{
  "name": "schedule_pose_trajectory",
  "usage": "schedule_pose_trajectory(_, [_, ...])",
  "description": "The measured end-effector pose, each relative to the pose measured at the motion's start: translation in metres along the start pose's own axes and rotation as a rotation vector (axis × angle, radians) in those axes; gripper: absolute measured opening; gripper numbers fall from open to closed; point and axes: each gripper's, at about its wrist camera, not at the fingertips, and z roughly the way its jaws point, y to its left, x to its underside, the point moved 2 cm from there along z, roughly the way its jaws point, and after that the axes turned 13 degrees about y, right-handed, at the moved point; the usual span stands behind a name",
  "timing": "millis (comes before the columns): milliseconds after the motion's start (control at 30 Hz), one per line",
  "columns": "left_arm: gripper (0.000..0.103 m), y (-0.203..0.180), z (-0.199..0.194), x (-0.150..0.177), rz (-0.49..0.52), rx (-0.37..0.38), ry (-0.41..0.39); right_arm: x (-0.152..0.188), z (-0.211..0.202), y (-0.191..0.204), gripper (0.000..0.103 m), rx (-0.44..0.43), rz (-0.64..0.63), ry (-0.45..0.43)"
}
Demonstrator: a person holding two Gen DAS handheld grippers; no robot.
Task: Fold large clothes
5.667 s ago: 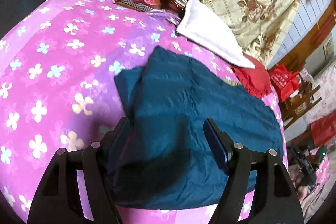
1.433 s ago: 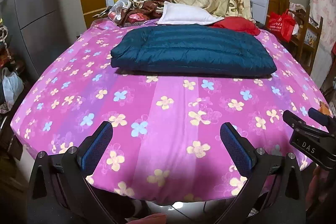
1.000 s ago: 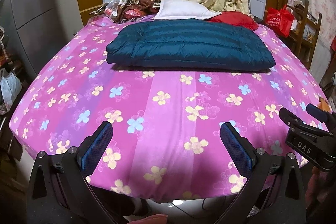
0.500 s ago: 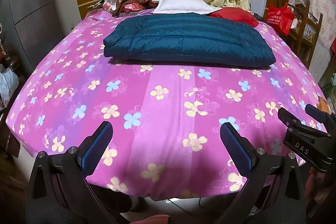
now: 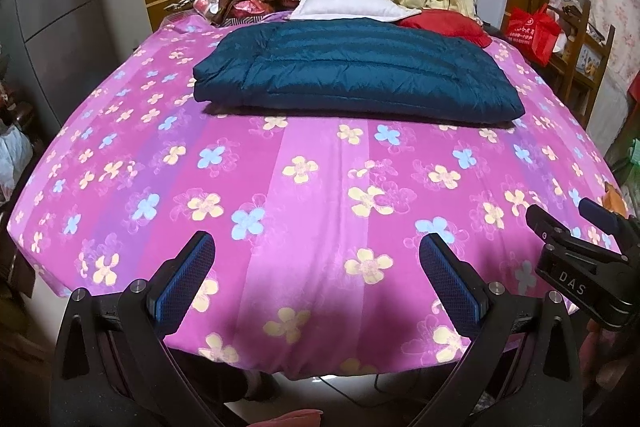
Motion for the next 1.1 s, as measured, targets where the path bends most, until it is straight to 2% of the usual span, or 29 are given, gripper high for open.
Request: schedule_pose_trajectory(1100, [0.102,0.0022,0.0078,0.0026,-0.006,0.008,0.028,0.0026,0.0056,0.0055,0.079,0.013,-0.026,0.009])
